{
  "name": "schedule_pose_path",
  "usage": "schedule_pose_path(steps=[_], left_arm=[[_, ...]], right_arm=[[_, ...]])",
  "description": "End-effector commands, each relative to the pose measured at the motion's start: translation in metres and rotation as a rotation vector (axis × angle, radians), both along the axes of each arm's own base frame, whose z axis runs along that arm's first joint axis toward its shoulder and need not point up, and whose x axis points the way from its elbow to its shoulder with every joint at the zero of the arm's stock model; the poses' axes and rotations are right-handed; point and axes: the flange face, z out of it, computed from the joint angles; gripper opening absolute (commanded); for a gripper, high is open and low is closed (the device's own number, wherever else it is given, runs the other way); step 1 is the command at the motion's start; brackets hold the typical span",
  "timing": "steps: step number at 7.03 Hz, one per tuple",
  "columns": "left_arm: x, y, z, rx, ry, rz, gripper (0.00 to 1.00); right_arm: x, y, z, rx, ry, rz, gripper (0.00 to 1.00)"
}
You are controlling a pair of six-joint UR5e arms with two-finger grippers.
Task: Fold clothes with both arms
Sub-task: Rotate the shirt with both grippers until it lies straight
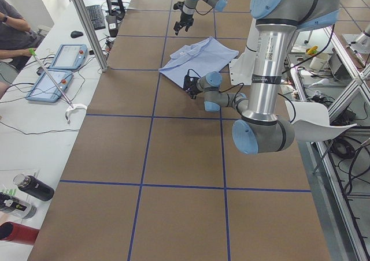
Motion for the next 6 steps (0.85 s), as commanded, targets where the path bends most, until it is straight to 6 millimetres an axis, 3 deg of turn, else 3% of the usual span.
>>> schedule_pose_path(steps=[1, 2, 3, 4, 5, 6], left_arm=[[-0.028, -0.042, 0.003, 0.086, -0.080, -0.053, 0.00], [-0.029, -0.098, -0.020, 0.082, -0.138, -0.125, 0.00], [-0.013, -0.167, -0.051, 0.088, -0.210, -0.172, 0.00], [-0.021, -0.232, -0.054, 0.052, -0.245, -0.191, 0.00], [-0.016, -0.290, -0.069, 0.033, -0.269, -0.189, 0.00], [-0.002, -0.325, -0.075, 0.007, -0.301, -0.203, 0.00]], right_arm=[[0.000, 0.000, 0.000, 0.000, 0.000, 0.001, 1.00], [0.000, 0.000, 0.000, 0.001, 0.001, -0.001, 1.00], [0.001, -0.001, 0.002, -0.001, 0.003, 0.001, 1.00], [0.002, -0.002, 0.000, 0.001, 0.001, 0.004, 1.00], [0.002, -0.003, 0.001, 0.000, 0.002, 0.006, 1.00], [-0.002, -0.002, 0.003, -0.004, 0.003, 0.005, 1.00]])
